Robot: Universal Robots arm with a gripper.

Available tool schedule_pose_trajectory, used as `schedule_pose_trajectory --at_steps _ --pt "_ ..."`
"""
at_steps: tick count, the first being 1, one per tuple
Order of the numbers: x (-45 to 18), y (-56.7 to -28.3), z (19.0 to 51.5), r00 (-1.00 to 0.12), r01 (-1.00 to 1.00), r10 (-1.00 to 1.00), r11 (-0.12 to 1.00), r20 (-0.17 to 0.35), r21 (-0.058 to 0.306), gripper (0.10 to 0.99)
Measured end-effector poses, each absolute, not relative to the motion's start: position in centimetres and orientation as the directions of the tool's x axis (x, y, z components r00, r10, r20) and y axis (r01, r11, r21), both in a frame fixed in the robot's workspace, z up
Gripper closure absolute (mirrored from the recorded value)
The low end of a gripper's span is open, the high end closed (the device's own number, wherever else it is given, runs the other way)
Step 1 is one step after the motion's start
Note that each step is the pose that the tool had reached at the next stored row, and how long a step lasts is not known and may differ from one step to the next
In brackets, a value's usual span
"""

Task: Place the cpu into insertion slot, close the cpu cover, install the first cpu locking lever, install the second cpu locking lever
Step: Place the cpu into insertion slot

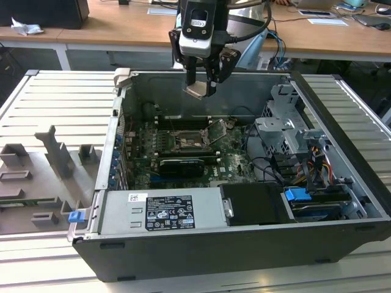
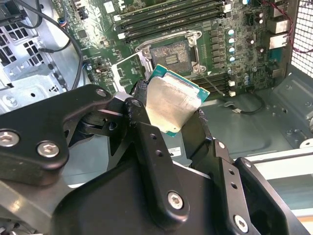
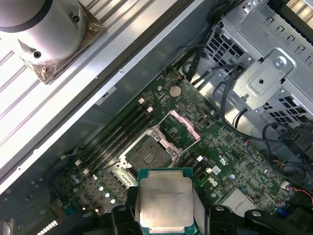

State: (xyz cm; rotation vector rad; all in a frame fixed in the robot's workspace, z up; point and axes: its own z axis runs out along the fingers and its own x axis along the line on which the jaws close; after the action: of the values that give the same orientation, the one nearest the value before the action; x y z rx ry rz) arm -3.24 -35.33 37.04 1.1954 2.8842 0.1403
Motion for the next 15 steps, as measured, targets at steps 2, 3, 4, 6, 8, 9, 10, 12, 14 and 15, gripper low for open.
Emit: schedule_pose_trajectory --at_steps 2,3,4,6,8,9,10,12,14,15 --pt "-3.24 -35.33 37.0 -0.704 0.708 0.71 0.7 0.019 0.089 0.557" --pt "-3.24 -35.33 36.99 -0.703 0.709 0.711 0.699 0.019 0.089 0.557" --pt "-3.24 -35.33 36.97 -0.702 0.711 0.712 0.698 0.019 0.089 0.557" --pt "-3.24 -35.33 36.94 -0.699 0.713 0.715 0.695 0.019 0.089 0.557" --pt "-3.24 -35.33 36.91 -0.696 0.717 0.718 0.692 0.019 0.089 0.557" --pt "-3.24 -35.33 36.9 -0.694 0.718 0.719 0.69 0.019 0.089 0.557" --pt "-3.24 -35.33 36.89 -0.693 0.719 0.721 0.689 0.019 0.089 0.557" --pt "-3.24 -35.33 36.86 -0.69 0.722 0.723 0.686 0.019 0.089 0.557" --pt "-3.24 -35.33 36.83 -0.687 0.725 0.727 0.683 0.019 0.089 0.557" --pt "-3.24 -35.33 36.82 -0.685 0.727 0.728 0.681 0.019 0.089 0.557"
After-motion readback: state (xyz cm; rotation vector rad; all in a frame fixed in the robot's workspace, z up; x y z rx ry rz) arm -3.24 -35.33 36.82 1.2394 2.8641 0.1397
